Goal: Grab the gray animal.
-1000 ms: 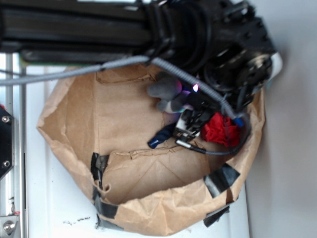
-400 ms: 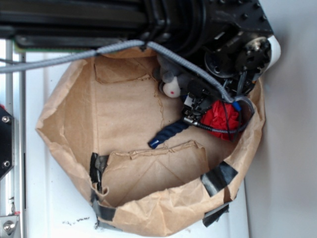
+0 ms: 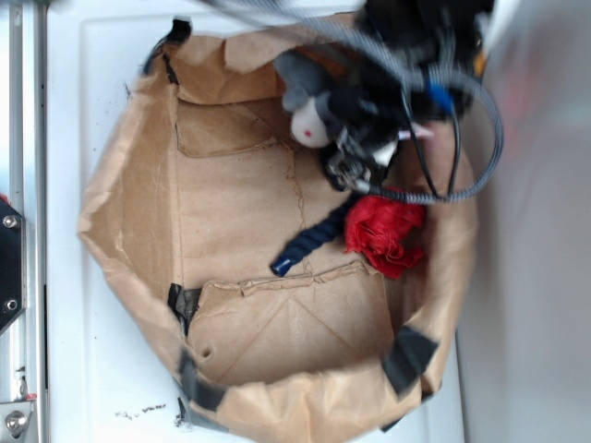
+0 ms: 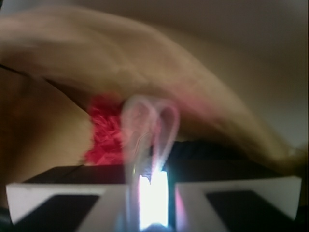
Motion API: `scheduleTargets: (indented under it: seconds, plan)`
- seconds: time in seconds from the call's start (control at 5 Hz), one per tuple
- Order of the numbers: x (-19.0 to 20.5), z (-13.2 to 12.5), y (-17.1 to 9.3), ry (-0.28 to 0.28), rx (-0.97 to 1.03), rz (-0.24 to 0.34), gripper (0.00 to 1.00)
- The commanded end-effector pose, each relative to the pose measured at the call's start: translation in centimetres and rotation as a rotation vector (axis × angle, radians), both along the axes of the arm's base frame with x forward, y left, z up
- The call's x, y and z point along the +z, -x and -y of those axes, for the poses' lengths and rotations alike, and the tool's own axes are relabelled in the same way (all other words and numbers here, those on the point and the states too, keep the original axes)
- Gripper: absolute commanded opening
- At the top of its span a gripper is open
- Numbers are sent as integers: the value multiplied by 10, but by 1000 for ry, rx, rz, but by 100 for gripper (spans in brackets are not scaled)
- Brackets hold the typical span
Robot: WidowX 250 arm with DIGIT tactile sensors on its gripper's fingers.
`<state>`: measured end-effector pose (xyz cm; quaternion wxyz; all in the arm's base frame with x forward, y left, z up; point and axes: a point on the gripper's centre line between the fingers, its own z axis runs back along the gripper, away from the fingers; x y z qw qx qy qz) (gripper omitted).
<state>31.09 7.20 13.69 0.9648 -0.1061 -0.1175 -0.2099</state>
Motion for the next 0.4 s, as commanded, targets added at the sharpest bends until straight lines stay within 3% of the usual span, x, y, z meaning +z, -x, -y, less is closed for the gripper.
scheduleTargets:
  seconds: [0.0, 0.2]
  plan:
    - [72, -12, 26, 24, 94, 125, 0]
    - [72, -11, 28, 15, 145, 97, 0]
